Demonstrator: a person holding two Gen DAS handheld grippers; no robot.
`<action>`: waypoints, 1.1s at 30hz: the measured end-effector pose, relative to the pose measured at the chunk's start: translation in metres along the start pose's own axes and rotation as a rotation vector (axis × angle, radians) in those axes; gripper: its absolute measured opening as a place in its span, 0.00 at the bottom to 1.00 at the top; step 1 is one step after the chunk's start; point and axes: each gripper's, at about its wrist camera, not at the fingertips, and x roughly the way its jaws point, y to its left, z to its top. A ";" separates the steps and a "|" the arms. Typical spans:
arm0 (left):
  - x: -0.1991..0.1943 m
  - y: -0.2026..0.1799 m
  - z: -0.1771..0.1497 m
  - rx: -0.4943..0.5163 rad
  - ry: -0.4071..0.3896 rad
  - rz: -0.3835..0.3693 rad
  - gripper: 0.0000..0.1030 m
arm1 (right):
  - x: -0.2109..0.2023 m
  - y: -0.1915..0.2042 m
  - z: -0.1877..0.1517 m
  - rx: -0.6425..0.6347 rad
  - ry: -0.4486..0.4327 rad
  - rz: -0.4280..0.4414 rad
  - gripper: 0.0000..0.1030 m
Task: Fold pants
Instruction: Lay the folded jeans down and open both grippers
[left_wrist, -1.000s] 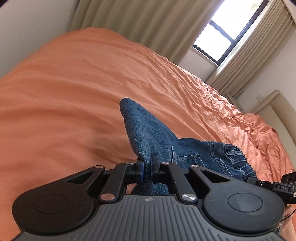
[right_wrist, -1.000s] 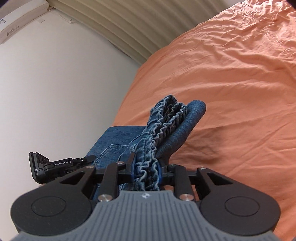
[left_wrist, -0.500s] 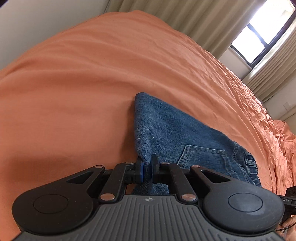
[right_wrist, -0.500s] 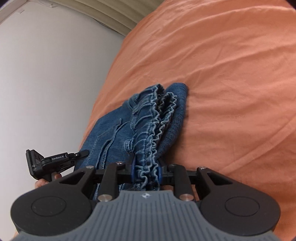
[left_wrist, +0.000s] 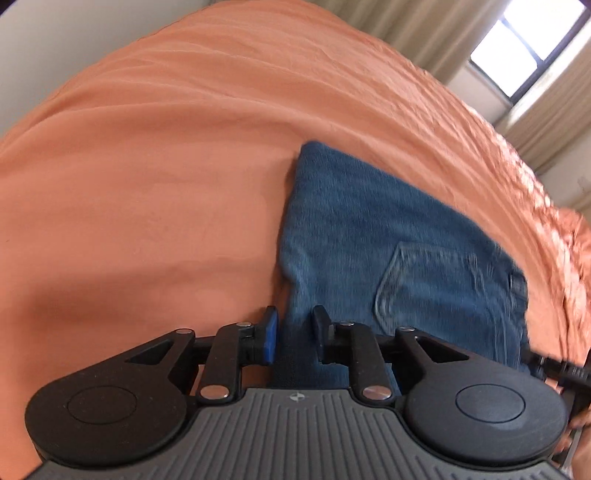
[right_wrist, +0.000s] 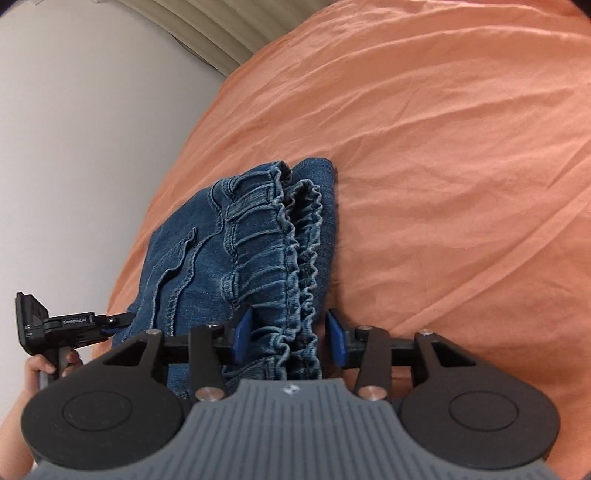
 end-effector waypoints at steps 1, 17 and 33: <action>-0.004 -0.002 -0.006 0.017 0.014 0.013 0.24 | -0.003 0.003 -0.001 -0.010 -0.004 -0.010 0.40; -0.106 -0.021 -0.067 0.056 -0.011 0.194 0.27 | -0.138 0.059 -0.023 -0.298 -0.163 -0.179 0.51; -0.276 -0.176 -0.124 0.363 -0.459 0.296 0.53 | -0.273 0.194 -0.102 -0.604 -0.403 -0.124 0.78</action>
